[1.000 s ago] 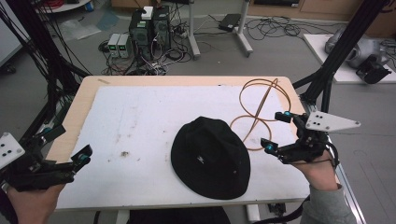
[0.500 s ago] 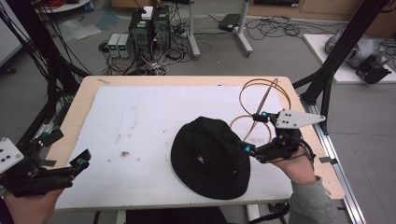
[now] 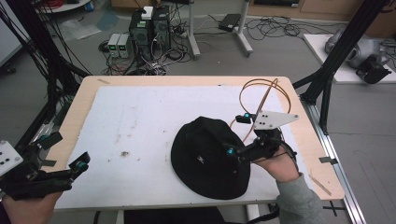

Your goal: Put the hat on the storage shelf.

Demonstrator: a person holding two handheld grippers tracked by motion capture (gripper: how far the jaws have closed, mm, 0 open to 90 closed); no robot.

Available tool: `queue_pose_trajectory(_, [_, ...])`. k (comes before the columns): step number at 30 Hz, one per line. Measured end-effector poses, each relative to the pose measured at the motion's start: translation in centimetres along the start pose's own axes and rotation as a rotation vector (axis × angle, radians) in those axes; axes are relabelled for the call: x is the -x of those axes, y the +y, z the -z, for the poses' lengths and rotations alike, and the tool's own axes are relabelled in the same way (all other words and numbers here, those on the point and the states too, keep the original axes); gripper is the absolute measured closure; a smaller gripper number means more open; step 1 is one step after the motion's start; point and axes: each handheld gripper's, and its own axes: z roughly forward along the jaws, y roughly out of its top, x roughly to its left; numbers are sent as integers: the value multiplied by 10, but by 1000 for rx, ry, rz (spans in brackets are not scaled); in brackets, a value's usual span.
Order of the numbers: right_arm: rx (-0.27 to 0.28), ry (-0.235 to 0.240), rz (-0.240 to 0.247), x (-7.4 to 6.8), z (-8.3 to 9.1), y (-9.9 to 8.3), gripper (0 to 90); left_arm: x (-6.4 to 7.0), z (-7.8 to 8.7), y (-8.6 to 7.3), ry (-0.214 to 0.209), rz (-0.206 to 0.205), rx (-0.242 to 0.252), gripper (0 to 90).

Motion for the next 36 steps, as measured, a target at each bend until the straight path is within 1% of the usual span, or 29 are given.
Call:
queue_pose_trajectory(4, [-24, 5, -7, -1, -12, -1, 10, 0, 1, -1, 3, 3, -4, 18])
queue_pose_trajectory(7, [-33, 9, -1, -2, -21, 0, 13, -1, 1, -2, 5, 5, -8, 18])
queue_pose_trajectory(8, [-33, 6, 8, -1, -25, 0, 15, -2, 2, -2, 5, 8, -8, 18])
queue_pose_trajectory(10, [-47, -1, 13, -1, -31, -1, 15, -2, 2, -2, 6, 9, -8, 18])
queue_pose_trajectory(11, [-56, 1, 5, -1, -35, -1, 16, -2, 2, -2, 5, 8, -10, 18])
queue_pose_trajectory(12, [-57, -7, 14, -1, -40, -2, 18, -2, 2, -2, 6, 9, -10, 18])
queue_pose_trajectory(16, [-44, -6, 15, -2, -45, -2, 52, -2, 2, -3, 6, 12, -9, 18])
queue_pose_trajectory(19, [-56, 3, 17, -2, -51, -3, 69, -2, 1, -3, 4, 11, -14, 18])
queue_pose_trajectory(20, [-63, -3, 15, -3, -53, -3, 75, -2, 0, -4, 4, 11, -16, 18])
queue_pose_trajectory(21, [-71, -14, 13, -3, -54, -4, 93, -2, 0, -4, 3, 12, -16, 18])
queue_pose_trajectory(22, [-68, -21, 12, -2, -55, -4, 152, -1, 0, -4, 4, 13, -17, 18])
queue_pose_trajectory(23, [-58, -19, 16, 0, -55, -4, 184, -1, -1, -4, 3, 12, -18, 18])
queue_pose_trajectory(24, [-58, -19, 16, 0, -55, -4, 184, -1, -1, -4, 2, 10, -18, 18])
queue_pose_trajectory(26, [-69, -25, -4, 0, -56, -6, 196, -1, -1, -4, 1, 10, -18, 18])
queue_pose_trajectory(28, [-77, -27, -5, 1, -56, -6, 209, -1, -1, -4, 2, 10, -18, 18])
queue_pose_trajectory(30, [-86, -18, -11, 1, -57, -8, 270, -1, -1, -4, 3, 11, -18, 18])
queue_pose_trajectory(31, [-86, -18, -11, 1, -57, -8, 270, -1, 0, -4, 3, 11, -19, 18])
queue_pose_trajectory(32, [-91, -16, -17, 1, -58, -8, 289, -1, 0, -4, 4, 11, -18, 18])
queue_pose_trajectory(36, [-108, -21, -5, 1, -58, -10, 394, -1, 0, -4, 4, 9, -19, 18])
